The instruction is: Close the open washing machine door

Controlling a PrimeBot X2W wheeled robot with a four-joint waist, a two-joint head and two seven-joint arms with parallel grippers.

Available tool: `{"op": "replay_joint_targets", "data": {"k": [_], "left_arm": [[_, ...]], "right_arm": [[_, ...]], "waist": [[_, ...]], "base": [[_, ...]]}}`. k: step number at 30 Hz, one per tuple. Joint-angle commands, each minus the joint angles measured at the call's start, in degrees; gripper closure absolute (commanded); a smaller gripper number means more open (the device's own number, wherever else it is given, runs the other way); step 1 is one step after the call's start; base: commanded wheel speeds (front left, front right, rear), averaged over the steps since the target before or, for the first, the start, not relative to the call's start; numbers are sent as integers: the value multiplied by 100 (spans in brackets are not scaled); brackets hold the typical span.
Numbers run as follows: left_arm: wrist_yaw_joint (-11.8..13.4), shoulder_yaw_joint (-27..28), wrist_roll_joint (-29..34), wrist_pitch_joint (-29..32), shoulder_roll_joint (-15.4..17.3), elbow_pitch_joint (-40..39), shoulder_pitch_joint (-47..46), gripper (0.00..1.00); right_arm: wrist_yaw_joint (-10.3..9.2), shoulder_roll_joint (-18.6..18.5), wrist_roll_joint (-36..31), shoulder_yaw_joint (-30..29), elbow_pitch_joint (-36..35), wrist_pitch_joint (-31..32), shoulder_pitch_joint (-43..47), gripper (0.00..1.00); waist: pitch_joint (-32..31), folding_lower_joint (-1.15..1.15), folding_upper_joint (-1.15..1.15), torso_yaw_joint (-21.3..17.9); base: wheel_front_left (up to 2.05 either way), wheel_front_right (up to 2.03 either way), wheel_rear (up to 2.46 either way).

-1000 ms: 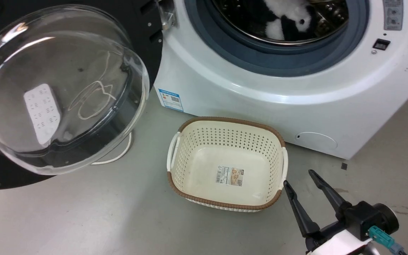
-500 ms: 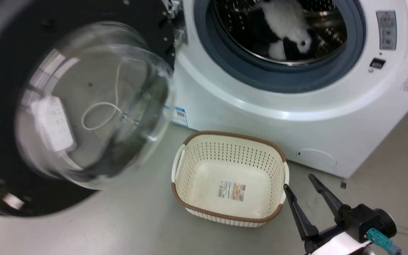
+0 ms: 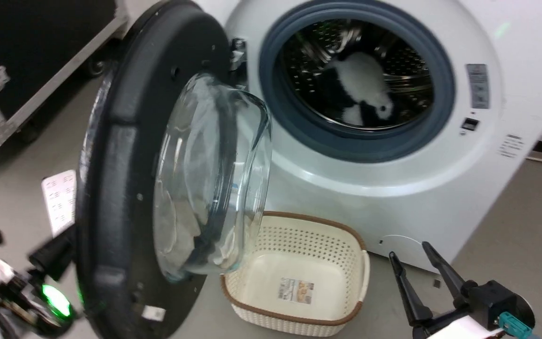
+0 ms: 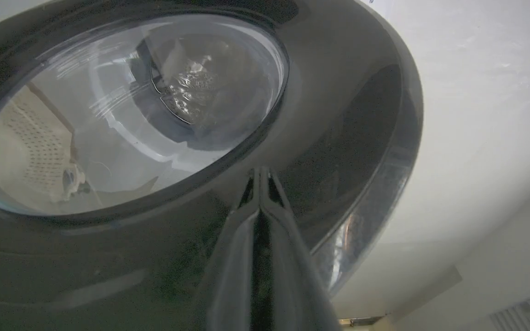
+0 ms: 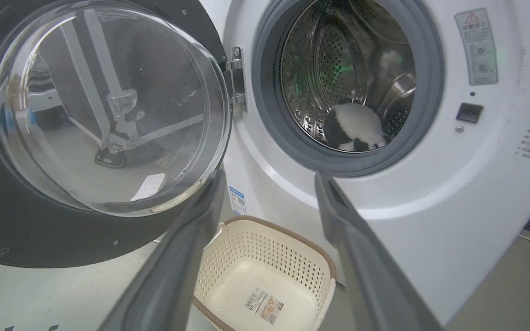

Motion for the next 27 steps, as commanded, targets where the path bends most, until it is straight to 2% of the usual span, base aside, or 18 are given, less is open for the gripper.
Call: {"op": "replay_joint_targets", "data": {"k": [1, 3, 5, 10, 14, 20, 25, 27], "left_arm": [[-40, -106, -140, -54, -112, -121, 222, 100], [-70, -318, -347, -148, -176, -247, 504, 100], [-105, -676, -813, -365, -188, -264, 750, 100], [-391, -2207, -1866, -1396, -192, -410, 1268, 100], [-685, -3384, -2311, -2109, -193, -602, 1407, 100], [-1101, -4563, -2679, -3144, -193, -343, 904, 100], [-1389, -5078, -2786, -4094, -193, 306, 77, 100], [-1464, -5186, -3015, -4516, -193, 624, -309, 100]], "right_arm": [[5, 24, -36, -29, -13, -24, 64, 0], [5, 11, -57, -28, -38, -1, 55, 0], [5, -8, -66, -62, -79, 28, 51, 0], [5, -135, -96, -67, -160, 88, 48, 0], [5, -222, -57, -59, -203, 101, -51, 0], [5, -226, -7, -93, -206, 73, -232, 0], [5, -204, 37, -79, -138, 24, -315, 0], [5, -200, 50, -78, -95, 3, -334, 0]], "waist": [[-27, 1, 0, -167], [-8, 1, 0, -319], [45, 1, 0, -474], [270, 1, 0, -895], [499, 1, 0, -1358], [858, 1, 0, -2081], [1086, 1, 0, -2580], [1138, 1, 0, -2704]], "base": [[0, 0, 0], [0, 0, 0], [0, 0, 0], [0, 0, 0], [0, 0, 0], [0, 0, 0], [0, 0, 0], [0, 0, 0]]}}
